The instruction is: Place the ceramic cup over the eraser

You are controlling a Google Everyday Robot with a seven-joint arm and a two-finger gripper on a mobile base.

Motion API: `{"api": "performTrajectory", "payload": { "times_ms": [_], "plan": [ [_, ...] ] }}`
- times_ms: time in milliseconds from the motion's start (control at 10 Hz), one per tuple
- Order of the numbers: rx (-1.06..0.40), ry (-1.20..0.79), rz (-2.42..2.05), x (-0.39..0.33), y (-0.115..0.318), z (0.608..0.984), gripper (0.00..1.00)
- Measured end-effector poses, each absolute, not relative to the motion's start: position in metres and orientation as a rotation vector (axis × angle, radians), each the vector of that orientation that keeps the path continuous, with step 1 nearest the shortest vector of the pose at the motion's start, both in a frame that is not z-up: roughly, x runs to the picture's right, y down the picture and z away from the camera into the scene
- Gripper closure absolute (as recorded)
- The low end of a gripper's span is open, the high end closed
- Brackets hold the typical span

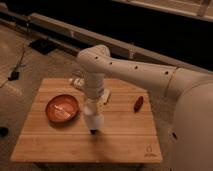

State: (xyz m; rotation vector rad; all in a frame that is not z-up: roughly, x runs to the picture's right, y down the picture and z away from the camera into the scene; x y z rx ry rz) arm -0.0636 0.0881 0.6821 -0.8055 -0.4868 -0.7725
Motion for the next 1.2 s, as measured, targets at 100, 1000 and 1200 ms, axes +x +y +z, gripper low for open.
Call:
{"api": "performTrajectory", "payload": {
  "times_ms": [100,1000,1200],
  "plan": [
    [-0.816,-0.490,-0.770,-0.064,0.092,0.689,0.76],
    [-0.851,-0.492,-0.779,-0.064,0.123,0.727,0.37],
    [-0.860,-0.516,-0.771,-0.065,0.128,0.733,0.54]
  ]
}}
